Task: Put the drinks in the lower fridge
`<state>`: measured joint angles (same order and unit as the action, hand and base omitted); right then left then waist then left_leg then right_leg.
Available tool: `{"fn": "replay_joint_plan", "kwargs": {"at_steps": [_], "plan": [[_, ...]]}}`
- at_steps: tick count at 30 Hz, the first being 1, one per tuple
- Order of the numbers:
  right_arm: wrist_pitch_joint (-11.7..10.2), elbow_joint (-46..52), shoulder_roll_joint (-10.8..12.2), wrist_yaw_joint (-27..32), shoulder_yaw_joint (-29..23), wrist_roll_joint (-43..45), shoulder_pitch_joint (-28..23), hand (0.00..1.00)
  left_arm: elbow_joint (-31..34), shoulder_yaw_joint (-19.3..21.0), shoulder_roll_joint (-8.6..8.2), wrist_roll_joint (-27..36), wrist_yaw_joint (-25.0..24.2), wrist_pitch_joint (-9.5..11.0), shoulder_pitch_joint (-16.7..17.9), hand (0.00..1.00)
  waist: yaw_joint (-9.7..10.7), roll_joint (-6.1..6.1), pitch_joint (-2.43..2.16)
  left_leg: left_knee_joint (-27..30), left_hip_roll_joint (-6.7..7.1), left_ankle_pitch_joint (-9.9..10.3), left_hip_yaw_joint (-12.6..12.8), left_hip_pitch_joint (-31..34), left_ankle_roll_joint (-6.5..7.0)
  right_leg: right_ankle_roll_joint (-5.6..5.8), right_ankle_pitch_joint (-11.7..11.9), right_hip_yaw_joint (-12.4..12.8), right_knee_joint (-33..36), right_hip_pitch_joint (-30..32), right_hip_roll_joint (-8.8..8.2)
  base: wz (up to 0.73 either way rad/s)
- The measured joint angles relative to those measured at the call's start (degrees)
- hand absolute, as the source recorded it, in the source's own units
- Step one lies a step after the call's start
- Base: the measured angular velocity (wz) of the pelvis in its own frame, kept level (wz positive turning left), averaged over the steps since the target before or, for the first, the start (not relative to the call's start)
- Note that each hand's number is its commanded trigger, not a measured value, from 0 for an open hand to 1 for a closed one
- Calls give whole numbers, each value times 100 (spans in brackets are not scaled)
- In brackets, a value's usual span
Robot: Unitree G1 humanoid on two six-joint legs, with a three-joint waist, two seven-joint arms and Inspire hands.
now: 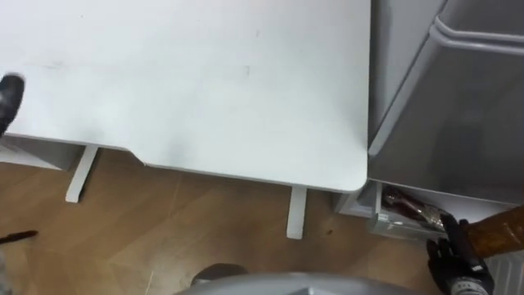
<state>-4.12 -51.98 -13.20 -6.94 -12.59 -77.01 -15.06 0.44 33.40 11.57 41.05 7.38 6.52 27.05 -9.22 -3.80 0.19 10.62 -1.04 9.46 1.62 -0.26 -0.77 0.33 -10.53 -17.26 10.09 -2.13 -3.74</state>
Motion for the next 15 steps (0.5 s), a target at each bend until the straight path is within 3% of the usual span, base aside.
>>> {"fn": "replay_joint_plan", "kwargs": {"at_steps": [3, 6, 8, 11, 15], "plan": [[9, 170, -3, 82, -27, -73, -96, 100, -909, -13, -202, 226, 402, 51, 130, 0, -66, -61, 12, -6, -1, 27, -24, 1, -8, 0, -5, -7, 29, 26, -2, 0], [15, 380, -4, 263, -31, -209, -118, 100, -1643, -219, -207, 486, 711, 95, 163, 0, -77, -114, 9, -2, 3, 46, -40, 12, -9, 6, -38, -16, 109, 52, -16, 0], [6, 408, -4, 279, -5, -378, -56, 100, -2435, -502, -210, 907, 862, 236, 212, 0, -87, -141, -4, 15, 12, 46, -41, 59, -8, 0, -85, -16, 222, 145, -45, 0], [12, 429, -35, 406, 6, -570, -93, 100, -3305, -781, -211, 1307, 1000, 238, 304, 0, -103, -144, -9, 11, 39, 46, -15, 80, -8, -1, -172, -22, 384, 244, -113, 0], [53, 320, -59, 523, 3, -653, -60, 100, -4468, -919, -201, 1312, 943, 193, 370, 0, -156, -160, -19, 13, 56, 46, -7, 36, -6, 9, -184, -24, 370, 196, -118, 0]]}}
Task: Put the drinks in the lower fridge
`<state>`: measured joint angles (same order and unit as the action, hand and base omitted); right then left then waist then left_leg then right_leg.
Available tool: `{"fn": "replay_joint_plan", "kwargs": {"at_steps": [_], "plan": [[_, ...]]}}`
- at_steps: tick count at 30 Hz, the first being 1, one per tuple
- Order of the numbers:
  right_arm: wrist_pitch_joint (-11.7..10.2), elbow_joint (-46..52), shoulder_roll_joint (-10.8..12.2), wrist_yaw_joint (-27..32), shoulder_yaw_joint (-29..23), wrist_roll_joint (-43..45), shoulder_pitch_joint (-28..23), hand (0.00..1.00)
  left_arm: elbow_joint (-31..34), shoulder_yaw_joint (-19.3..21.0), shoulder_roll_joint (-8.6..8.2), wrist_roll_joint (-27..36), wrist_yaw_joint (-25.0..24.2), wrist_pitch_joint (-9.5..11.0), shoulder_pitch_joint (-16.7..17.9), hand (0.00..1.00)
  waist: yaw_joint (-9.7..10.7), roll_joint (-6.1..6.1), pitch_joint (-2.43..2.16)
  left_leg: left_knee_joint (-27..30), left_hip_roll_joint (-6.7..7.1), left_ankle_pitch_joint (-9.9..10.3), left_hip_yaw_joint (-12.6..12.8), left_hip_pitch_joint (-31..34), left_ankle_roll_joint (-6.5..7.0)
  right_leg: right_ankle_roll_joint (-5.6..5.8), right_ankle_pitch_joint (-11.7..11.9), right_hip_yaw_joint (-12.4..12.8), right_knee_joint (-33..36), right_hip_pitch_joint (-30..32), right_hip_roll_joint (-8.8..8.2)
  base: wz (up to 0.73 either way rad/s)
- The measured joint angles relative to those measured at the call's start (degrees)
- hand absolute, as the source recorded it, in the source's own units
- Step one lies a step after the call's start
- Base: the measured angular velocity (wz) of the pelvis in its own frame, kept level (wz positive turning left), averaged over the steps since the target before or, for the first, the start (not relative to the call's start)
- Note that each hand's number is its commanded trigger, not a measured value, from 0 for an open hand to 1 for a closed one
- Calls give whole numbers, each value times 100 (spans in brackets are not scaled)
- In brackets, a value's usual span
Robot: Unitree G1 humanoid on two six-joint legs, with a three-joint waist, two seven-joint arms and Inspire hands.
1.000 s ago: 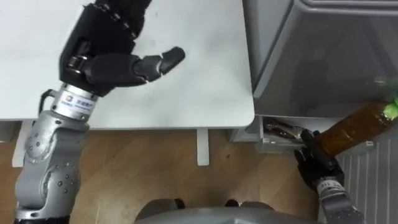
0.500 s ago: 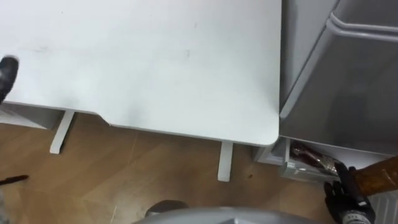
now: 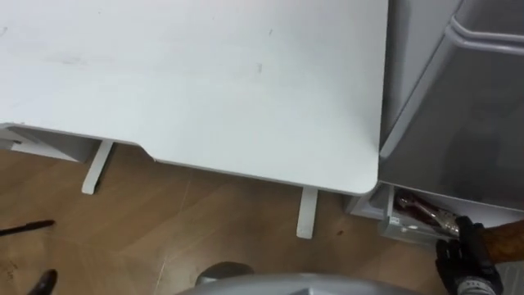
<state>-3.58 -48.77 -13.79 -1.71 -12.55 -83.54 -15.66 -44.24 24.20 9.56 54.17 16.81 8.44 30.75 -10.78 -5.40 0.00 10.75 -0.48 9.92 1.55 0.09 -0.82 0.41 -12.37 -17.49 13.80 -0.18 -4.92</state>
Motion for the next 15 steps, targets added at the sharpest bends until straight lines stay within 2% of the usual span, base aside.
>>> {"fn": "replay_joint_plan", "kwargs": {"at_steps": [2, 4, 5, 8, 13, 15], "plan": [[37, 0, 8, 0, 32, 8, 2, 100, -464, -291, 6, -33, -104, -75, 96, 0, 22, -8, 3, -1, 6, 0, 30, -37, 0, 5, -8, 22, 13, -16, -16, -4], [170, -6, 8, 0, 77, 10, 21, 100, -886, -580, -4, -68, -245, -272, 91, 0, 89, 4, 6, 2, 13, 0, 13, -31, 1, 14, -33, 25, 40, -10, -38, 3], [217, -10, 8, 1, 148, 19, 46, 100, -1065, -785, -12, -203, -316, -392, 87, 0, 120, 19, 12, 10, 20, 0, -1, -33, 1, 16, -56, 24, 87, 3, -65, 5], [251, -174, 23, -94, 270, 23, 158, 100, -1412, -1080, -20, -726, -577, -557, 0, 0, 185, 32, 12, 18, 17, -1, 4, -43, 2, 16, -77, 37, 111, 3, -69, 1], [281, -382, 25, -246, 509, 280, 320, 100, -1540, -1210, -94, -1686, -845, -606, -40, 0, 306, 99, 22, 65, 15, -1, 128, 15, 2, 10, -105, 46, 203, 92, -104, -5], [289, -382, 53, -287, 748, 309, 332, 100, -1529, -1387, -130, -1899, -853, -626, -205, 0, 414, 190, 81, 68, 17, -2, 135, 24, 2, 13, -123, 110, 236, 124, -97, 0]]}}
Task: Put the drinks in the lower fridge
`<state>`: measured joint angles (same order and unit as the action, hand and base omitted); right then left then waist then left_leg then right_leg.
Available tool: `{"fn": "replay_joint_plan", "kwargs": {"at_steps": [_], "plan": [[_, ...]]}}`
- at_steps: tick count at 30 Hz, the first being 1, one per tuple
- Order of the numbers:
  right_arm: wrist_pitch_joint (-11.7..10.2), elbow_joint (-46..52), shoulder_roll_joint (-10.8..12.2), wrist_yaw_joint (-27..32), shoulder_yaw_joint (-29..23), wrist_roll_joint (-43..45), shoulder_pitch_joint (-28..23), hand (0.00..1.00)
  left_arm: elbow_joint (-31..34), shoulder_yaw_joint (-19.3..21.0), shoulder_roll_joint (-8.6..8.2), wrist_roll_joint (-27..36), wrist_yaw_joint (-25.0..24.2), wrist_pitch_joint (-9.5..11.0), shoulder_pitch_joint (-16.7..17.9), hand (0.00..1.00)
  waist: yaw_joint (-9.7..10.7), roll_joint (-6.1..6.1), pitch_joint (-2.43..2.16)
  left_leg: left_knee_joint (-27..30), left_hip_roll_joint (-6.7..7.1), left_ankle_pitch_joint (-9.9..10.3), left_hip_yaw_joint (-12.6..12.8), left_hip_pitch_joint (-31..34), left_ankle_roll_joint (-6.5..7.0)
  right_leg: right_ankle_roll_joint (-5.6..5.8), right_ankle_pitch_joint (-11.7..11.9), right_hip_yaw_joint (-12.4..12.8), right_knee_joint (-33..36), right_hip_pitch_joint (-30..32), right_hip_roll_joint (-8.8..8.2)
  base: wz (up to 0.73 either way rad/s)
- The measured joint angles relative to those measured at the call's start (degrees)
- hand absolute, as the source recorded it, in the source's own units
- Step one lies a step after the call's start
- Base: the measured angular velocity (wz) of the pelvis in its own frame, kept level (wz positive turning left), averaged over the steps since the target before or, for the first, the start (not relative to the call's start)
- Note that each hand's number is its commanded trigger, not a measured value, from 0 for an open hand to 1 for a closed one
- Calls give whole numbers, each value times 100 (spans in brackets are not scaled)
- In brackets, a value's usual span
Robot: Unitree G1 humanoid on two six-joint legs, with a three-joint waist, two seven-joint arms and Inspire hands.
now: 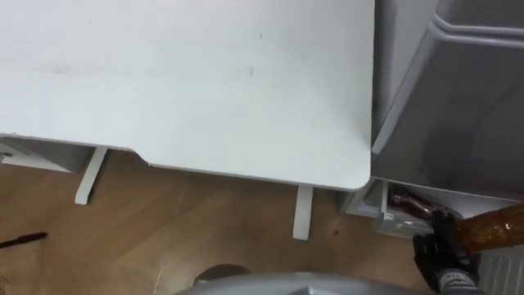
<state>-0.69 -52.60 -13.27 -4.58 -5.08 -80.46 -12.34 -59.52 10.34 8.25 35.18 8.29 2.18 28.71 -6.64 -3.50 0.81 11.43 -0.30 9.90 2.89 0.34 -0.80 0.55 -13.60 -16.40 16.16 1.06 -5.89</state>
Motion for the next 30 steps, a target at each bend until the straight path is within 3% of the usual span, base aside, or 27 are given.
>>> {"fn": "replay_joint_plan", "kwargs": {"at_steps": [6, 10, 15, 19, 27, 30], "plan": [[16, 150, 215, -23, 398, 132, 3, 100, 43, -518, 10, -142, -41, -45, -532, 0, 60, 227, 12, 24, -26, 4, 115, 32, 1, -10, 43, 121, -52, 51, 83, -10], [1, 485, 245, -27, 600, 128, 23, 100, 45, -846, 1, -218, -65, -27, -776, 0, 144, 225, 10, 21, -28, 7, 194, 117, 5, -5, 92, 210, -64, 172, 96, -14], [-125, 907, 435, -26, 745, 130, 22, 100, 56, -860, -91, -440, -176, -4, -887, 0, 163, 223, 10, -11, -45, 7, 371, 113, 6, -4, 139, 436, -64, 258, 131, -22], [-137, 1017, 445, -26, 842, 132, 22, 100, 62, -861, -95, -442, -251, 40, -894, 0, 161, 220, 7, -14, -58, 13, 469, 123, 7, -2, 155, 526, -65, 339, 147, -13], [-184, 1097, 453, 33, 831, 137, 60, 100, 68, -1011, -102, -439, -273, 90, -929, 0, 227, 106, -61, -11, -113, 75, 585, 144, 23, -5, 253, 616, -158, 382, 209, -8], [-191, 1095, 455, 62, 828, -52, 109, 100, 41, -1088, -93, -436, -256, 93, -1057, 0, 283, 83, -52, -8, -107, 74, 579, 195, 24, 3, 272, 621, -162, 410, 199, 4]]}}
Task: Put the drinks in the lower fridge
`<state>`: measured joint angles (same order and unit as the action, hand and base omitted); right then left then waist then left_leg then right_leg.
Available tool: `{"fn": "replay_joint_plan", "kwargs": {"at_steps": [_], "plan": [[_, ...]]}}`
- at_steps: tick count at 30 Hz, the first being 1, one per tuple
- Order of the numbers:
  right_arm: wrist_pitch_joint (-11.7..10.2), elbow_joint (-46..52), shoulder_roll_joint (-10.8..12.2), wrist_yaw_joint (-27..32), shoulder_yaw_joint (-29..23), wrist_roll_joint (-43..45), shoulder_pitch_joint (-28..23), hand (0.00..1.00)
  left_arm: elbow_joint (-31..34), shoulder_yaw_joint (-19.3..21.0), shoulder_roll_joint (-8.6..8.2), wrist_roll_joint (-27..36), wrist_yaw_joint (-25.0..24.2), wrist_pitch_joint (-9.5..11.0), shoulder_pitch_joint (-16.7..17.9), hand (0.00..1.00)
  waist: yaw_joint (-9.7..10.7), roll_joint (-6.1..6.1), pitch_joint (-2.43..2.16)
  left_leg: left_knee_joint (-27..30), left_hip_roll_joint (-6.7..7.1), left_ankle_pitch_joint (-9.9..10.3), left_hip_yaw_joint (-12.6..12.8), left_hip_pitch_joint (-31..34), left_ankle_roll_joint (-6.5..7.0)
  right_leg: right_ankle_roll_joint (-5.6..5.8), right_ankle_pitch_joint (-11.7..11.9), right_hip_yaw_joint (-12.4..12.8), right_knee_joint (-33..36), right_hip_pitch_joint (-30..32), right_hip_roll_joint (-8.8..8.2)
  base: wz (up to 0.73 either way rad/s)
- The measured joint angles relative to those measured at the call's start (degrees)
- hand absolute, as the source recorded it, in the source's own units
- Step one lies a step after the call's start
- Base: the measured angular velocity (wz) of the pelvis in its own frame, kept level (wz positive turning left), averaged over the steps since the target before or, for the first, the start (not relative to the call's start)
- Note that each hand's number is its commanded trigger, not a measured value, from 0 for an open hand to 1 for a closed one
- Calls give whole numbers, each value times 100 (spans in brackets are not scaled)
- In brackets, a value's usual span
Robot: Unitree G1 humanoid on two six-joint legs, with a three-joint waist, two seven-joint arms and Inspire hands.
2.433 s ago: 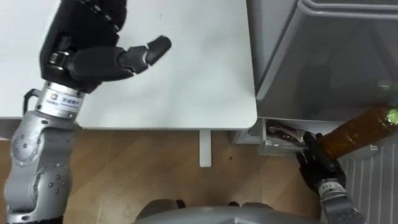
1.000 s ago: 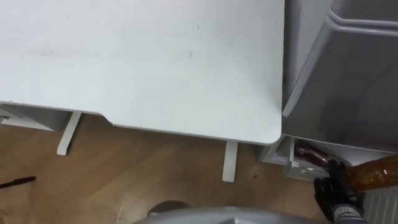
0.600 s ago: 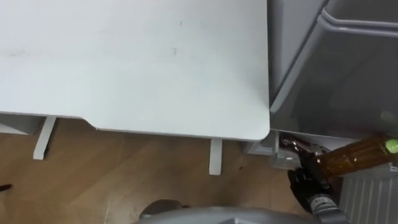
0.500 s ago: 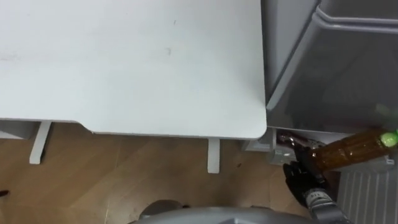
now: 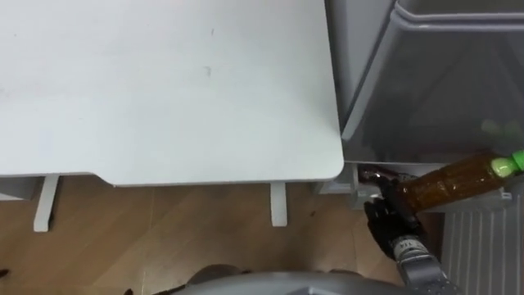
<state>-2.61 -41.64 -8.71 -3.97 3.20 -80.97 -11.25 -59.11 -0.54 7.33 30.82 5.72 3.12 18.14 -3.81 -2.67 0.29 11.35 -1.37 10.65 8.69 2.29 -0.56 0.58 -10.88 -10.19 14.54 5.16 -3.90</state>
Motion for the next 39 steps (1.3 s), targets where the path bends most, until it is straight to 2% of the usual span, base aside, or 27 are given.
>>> {"fn": "replay_joint_plan", "kwargs": {"at_steps": [2, 6, 8, 10, 11, 13, 16, 20, 23, 28, 32, 35, 39], "plan": [[0, 0, 9, 29, -2, 3, 63, 100, -16, -38, 3, 6, -18, 3, -70, 0, 47, -44, 19, 2, 1, 3, 2, 30, 6, 5, 5, 7, 5, 6, 0, 0], [-11, -28, 8, 130, -61, 30, 222, 100, 2, -37, 2, -122, -186, 50, -139, 0, 72, -120, 11, 82, 1, 5, 59, 247, 12, -4, 11, 79, 196, 304, -15, -12], [-72, -29, 5, 187, -72, 28, 278, 100, 6, -41, 2, -130, -256, 72, -202, 0, 78, -145, 40, 165, 3, 5, 67, 371, 12, -6, 10, 96, 301, 444, -33, -6], [-110, -39, 5, 224, -70, 32, 378, 100, 2, -80, 5, -119, -273, 121, -250, 0, 84, -168, 44, 230, 0, 5, 97, 529, 12, -17, 13, 120, 384, 619, -43, -8], [-109, -115, 4, 234, -70, 34, 492, 100, -2, -92, 6, -115, -283, 151, -247, 0, 91, -149, 67, 236, -1, 5, 142, 594, 13, -21, 13, 170, 454, 735, -43, -14], [-110, -268, -18, 254, -73, 35, 690, 100, -2, -174, 30, -117, -289, 155, -246, 0, 138, -148, 79, 340, 0, 7, 183, 750, 16, -30, 13, 210, 533, 905, -63, -10], [-110, -300, -38, 268, -147, 34, 870, 100, 1, -288, 64, -113, -302, 165, -257, 0, 199, -165, 72, 550, -1, 48, 216, 1074, 83, -39, 4, 223, 694, 1239, -106, -4], [-112, -623, -64, 461, -527, 31, 1283, 100, -40, -294, 64, -141, -300, 166, -429, 0, 234, -150, 91, 826, 19, 84, 230, 1532, 146, -34, 1, 301, 964, 1700, -170, 0], [-137, -661, -84, 562, -766, 9, 1365, 100, -35, -294, 66, -130, -293, 166, -488, 0, 231, -146, 92, 929, 21, 91, 254, 1734, 169, -25, 3, 321, 1072, 1912, -197, -3], [-183, -806, -119, 772, -767, -9, 1609, 100, -40, -431, 80, -95, -181, 190, -530, 0, 226, -121, 104, 1120, 6, 117, 401, 2084, 209, -40, 12, 427, 1318, 2348, -212, -10], [-170, -1212, -124, 973, -776, 12, 1988, 100, -65, -525, 134, -97, -75, 200, -742, 0, 216, -57, 142, 1321, -1, 132, 461, 2394, 230, -46, 0, 532, 1532, 2699, -216, -3], [-163, -1212, -135, 1105, -792, 17, 2160, 100, -49, -543, 132, -108, 18, 208, -795, 0, 221, -36, 153, 1479, -11, 156, 480, 2641, 260, -52, 5, 563, 1656, 2948, -228, -5], [-162, -1210, -261, 1141, -836, 1, 2320, 100, -17, -544, 130, -120, 25, 203, -861, 0, 214, -27, 160, 1593, -8, 164, 419, 2930, 278, -56, 26, 530, 1747, 3196, -295, 6]]}}
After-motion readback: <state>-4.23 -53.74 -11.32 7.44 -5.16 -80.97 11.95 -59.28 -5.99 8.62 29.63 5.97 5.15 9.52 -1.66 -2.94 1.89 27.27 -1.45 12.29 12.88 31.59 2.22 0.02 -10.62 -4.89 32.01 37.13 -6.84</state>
